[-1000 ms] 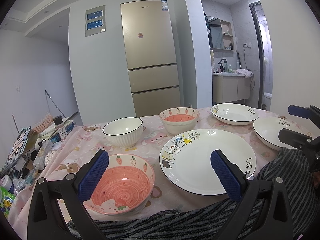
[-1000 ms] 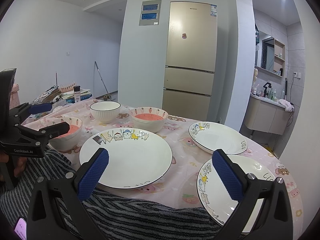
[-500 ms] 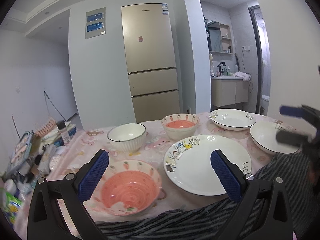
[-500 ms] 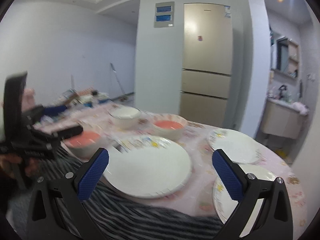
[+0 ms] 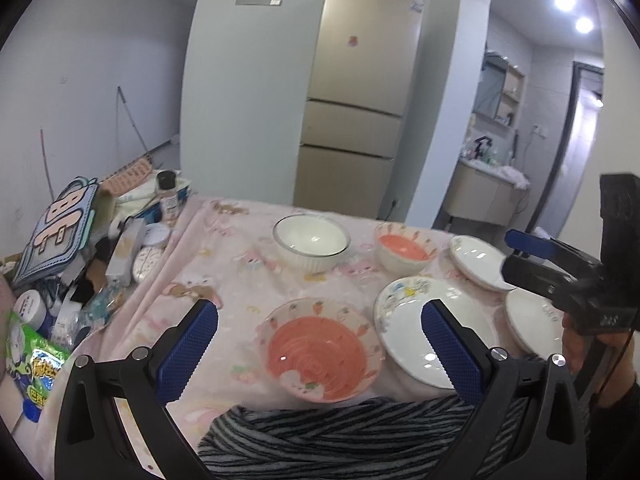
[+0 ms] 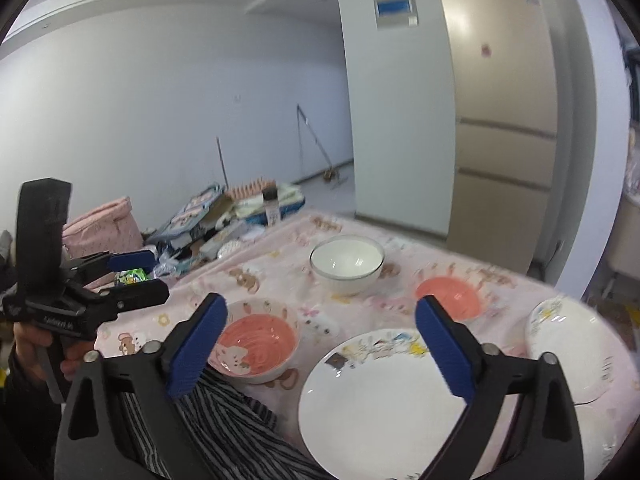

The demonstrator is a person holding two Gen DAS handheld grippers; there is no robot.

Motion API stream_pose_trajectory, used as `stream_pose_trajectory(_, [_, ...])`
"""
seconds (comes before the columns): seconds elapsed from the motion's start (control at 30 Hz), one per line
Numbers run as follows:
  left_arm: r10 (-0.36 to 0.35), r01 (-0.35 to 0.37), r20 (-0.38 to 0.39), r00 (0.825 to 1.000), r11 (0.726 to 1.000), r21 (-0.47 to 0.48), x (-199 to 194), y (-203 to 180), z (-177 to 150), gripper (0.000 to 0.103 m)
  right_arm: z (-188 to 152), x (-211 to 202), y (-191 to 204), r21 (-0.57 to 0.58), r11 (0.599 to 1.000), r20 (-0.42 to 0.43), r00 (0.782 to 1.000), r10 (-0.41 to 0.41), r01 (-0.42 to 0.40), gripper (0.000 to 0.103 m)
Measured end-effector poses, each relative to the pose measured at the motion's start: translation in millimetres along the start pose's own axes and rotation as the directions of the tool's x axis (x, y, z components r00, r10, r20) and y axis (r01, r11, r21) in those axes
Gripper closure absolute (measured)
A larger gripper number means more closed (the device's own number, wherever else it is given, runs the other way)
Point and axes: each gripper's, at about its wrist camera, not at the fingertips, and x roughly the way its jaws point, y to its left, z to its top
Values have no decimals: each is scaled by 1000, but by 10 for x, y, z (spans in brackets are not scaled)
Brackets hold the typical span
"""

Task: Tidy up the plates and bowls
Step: 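Move both tools toward the rim of the pink strawberry bowl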

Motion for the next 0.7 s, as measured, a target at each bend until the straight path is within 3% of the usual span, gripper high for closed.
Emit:
stream_pose_trajectory(0.1, [28, -28, -49, 998, 1000, 3, 167, 56, -87, 0, -43, 299, -62, 42, 999, -80, 997, 23, -19, 9])
stream_pose_trajectory(0.33, [-32, 5, -214, 976, 992, -123, 596, 292, -324, 0, -189, 830, -122, 107, 993, -238, 968, 82, -58, 12])
stream_pose_trajectory(0.6, [-25, -31, -272, 962, 979, -201, 972, 398, -490, 12, -342, 1282, 13, 74, 995, -316, 945, 89, -69, 35])
stream_pose_trajectory(0.7, [-24, -36, -289, 957, 979, -200, 1041, 366, -528, 19, -378, 1396, 52, 66, 995, -340, 936, 92, -74, 51])
